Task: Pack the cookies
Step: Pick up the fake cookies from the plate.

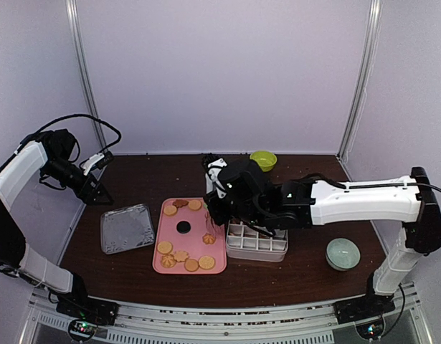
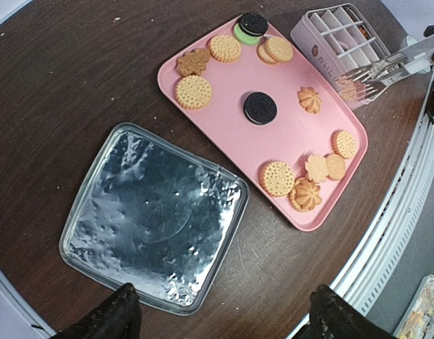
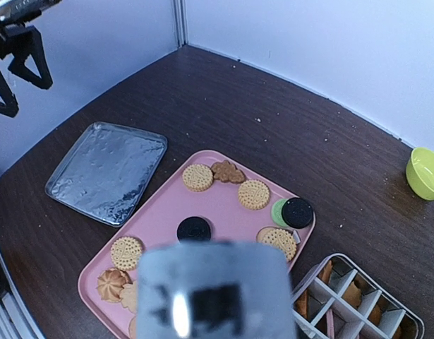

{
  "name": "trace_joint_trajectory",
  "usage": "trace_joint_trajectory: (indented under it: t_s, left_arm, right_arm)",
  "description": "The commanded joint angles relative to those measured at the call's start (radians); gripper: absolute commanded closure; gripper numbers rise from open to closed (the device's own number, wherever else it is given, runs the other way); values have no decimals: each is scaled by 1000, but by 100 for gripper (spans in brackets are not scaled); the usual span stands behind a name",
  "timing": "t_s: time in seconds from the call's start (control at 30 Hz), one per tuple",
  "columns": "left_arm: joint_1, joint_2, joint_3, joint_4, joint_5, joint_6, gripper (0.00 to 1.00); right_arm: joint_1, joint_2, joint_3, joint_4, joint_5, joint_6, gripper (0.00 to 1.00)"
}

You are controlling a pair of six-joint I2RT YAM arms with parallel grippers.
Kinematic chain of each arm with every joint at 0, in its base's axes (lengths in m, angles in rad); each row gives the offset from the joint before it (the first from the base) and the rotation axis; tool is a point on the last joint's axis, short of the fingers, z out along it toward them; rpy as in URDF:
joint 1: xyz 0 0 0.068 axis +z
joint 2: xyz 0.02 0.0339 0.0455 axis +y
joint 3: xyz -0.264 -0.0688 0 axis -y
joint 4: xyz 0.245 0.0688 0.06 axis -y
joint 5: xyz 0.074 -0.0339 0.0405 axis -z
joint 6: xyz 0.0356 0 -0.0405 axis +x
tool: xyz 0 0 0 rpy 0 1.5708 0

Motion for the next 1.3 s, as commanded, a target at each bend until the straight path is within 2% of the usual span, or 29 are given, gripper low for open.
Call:
trace_joint_trajectory:
  t_s: [0.0, 0.33, 0.63, 1.03, 1.27]
  left_arm:
    - [10, -15, 24, -10, 3, 9, 15]
    - [9, -13, 16, -2, -4, 8, 15]
    - [9, -15, 9, 1, -2, 9, 15]
    - [10, -16, 9, 2, -4, 11, 15]
    - [8, -14, 10, 3, -3, 11, 15]
  right_arm:
    - [3, 64, 61, 37, -8, -2, 70]
    - [-6, 151, 104, 67, -5, 9, 66]
    - [-12, 183, 107, 72, 19, 17, 59]
    - [-25, 212, 77, 78, 10, 30, 58]
    - [-23, 180, 70, 55, 60, -8, 59]
